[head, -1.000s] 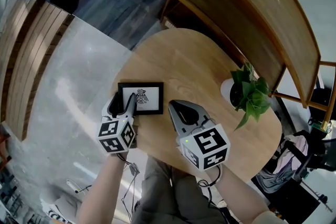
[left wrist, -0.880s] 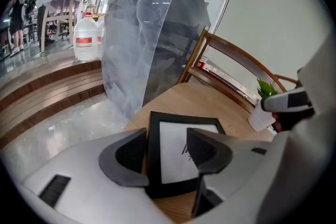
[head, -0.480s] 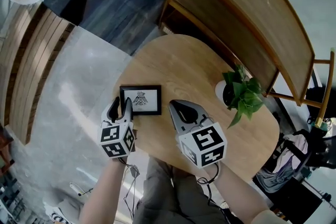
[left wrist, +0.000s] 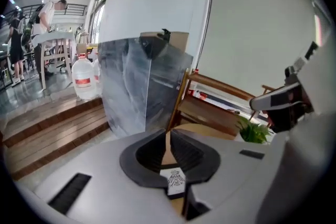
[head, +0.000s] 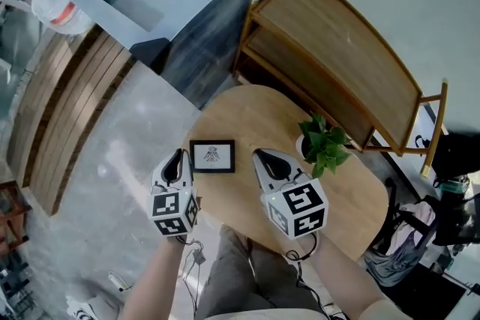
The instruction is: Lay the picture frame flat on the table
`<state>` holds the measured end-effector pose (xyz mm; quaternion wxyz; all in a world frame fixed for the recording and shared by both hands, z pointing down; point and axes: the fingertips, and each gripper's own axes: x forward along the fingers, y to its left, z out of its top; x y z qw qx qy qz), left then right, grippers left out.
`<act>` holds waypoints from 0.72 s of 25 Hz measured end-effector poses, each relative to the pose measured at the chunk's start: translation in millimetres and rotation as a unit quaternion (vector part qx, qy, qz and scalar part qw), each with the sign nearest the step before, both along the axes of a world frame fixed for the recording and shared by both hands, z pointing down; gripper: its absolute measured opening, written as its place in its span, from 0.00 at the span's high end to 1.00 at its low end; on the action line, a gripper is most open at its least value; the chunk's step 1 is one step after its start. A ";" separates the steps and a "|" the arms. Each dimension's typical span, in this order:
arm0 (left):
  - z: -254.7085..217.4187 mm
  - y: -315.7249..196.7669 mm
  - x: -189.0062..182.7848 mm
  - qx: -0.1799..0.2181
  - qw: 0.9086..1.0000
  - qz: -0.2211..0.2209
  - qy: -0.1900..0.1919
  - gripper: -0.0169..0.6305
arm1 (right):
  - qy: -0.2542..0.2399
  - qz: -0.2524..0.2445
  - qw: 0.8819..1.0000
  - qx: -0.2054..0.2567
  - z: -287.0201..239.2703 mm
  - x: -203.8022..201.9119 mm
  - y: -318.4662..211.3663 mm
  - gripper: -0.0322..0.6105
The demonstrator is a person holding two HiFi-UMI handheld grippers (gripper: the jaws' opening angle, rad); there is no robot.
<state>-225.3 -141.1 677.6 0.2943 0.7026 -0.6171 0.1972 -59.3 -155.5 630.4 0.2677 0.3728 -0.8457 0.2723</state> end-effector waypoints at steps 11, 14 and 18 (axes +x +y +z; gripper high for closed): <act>-166.9 15.9 9.1 0.081 0.997 0.010 0.000 0.95 | -0.023 0.021 0.994 0.104 -168.3 20.8 0.9 0.96; -208.0 24.6 9.1 0.100 0.995 0.015 -0.006 0.96 | -0.011 0.017 0.990 0.138 -210.6 30.1 6.5 0.95; -263.9 37.4 12.1 0.132 0.991 0.028 -0.022 0.96 | -0.009 0.010 0.985 0.172 -263.2 39.0 21.5 0.95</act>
